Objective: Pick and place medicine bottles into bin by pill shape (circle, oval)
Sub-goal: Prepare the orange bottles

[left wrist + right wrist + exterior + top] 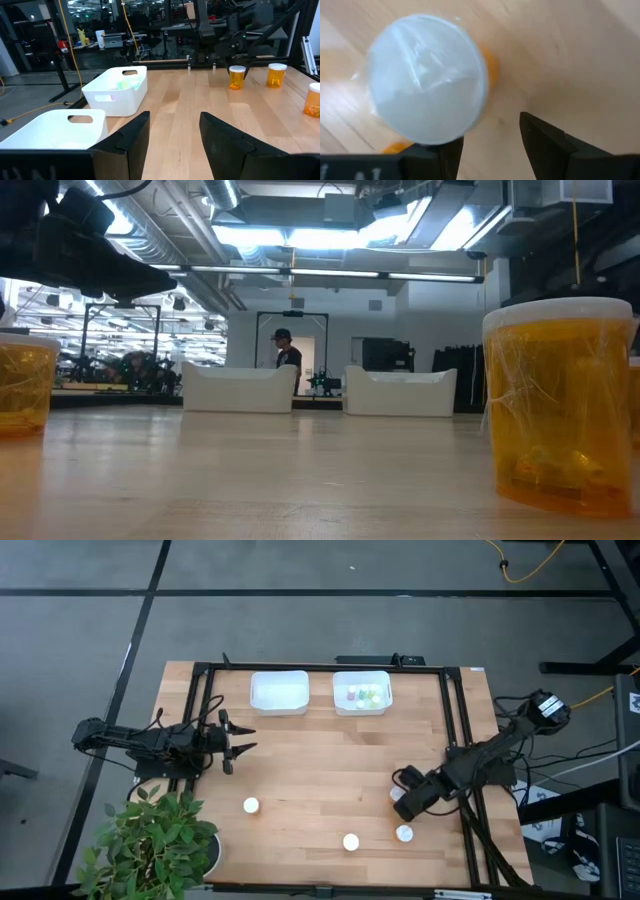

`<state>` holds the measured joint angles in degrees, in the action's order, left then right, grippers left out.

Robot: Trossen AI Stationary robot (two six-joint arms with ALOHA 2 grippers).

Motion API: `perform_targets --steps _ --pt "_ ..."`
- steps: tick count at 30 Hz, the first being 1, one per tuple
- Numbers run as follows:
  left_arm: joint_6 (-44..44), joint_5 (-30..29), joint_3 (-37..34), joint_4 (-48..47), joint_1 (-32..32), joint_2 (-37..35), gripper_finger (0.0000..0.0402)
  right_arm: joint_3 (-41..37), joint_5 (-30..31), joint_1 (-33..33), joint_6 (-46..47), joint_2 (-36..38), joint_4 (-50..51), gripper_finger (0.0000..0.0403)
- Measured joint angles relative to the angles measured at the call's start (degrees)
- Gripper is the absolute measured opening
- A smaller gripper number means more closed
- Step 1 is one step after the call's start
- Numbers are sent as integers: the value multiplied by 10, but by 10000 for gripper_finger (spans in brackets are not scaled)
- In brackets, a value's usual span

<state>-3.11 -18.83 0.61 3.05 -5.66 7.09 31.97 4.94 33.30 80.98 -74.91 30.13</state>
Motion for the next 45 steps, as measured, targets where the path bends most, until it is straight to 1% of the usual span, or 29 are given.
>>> perform_targets --steps 3,6,10,14,16,20,23,28,35,39,45 --pt "0 0 0 0 0 0 166 0 0 -25 -33 0 -3 193" --pt "0 0 0 0 0 0 166 0 5 -53 -42 0 -2 193" --pt "1 0 0 0 0 0 166 0 12 -87 -80 0 -16 193" --pt "1 0 0 0 0 0 166 0 10 -119 -88 0 -17 193" --pt "1 0 0 0 0 0 166 0 -8 -126 -105 0 -17 193" --pt "1 0 0 0 0 0 166 0 -69 -129 -130 0 -22 193" --pt "1 0 0 0 0 0 166 0 -79 -128 -141 0 -49 193" --pt "1 0 0 0 0 0 166 1 -45 -128 -140 -5 -102 193" --pt "1 0 0 0 0 0 166 1 2 -135 -117 -37 -120 193" --pt "1 0 0 0 0 0 166 1 26 -153 -107 -55 -132 193" --pt "1 0 0 0 0 0 166 1 59 -196 -116 -61 -143 193"
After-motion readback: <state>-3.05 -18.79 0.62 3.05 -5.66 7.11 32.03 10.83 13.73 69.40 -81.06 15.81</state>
